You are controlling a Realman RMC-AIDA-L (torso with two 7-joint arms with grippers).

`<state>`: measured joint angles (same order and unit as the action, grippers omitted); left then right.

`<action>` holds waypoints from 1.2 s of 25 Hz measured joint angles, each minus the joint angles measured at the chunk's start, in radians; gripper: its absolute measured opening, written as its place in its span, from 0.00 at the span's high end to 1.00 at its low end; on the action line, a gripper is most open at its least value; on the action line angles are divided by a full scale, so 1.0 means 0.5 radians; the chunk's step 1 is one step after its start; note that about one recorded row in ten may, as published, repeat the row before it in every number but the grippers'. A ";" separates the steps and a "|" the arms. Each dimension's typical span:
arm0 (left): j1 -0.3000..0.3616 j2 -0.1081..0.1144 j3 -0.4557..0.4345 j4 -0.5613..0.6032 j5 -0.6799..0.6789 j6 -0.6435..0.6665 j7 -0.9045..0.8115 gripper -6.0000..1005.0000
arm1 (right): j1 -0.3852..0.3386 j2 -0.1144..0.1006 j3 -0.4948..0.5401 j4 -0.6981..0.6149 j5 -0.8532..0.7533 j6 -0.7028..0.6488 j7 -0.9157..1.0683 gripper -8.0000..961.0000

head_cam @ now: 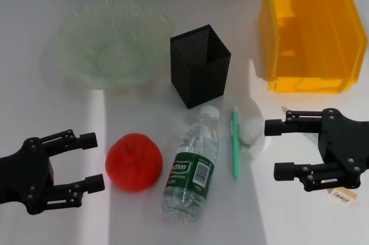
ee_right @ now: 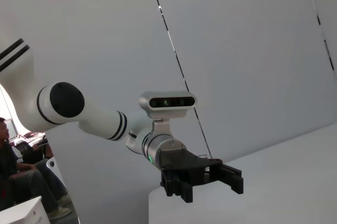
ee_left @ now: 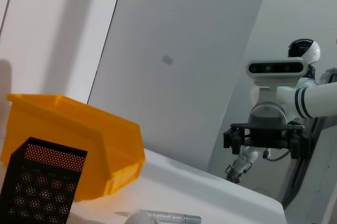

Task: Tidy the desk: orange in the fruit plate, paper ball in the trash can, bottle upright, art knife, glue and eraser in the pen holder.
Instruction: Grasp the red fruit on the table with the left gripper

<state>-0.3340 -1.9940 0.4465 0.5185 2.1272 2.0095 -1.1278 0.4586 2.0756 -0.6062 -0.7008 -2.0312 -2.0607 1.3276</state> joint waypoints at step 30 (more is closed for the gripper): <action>-0.056 -0.139 0.376 0.992 0.015 -0.071 -1.034 0.17 | -0.102 0.001 0.599 0.098 0.044 0.001 -0.134 0.21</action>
<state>-0.3622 -2.0637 0.6343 1.0146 2.1347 1.9741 -1.6449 0.4076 2.0763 -0.3065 -0.6518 -2.0094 -2.0603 1.2606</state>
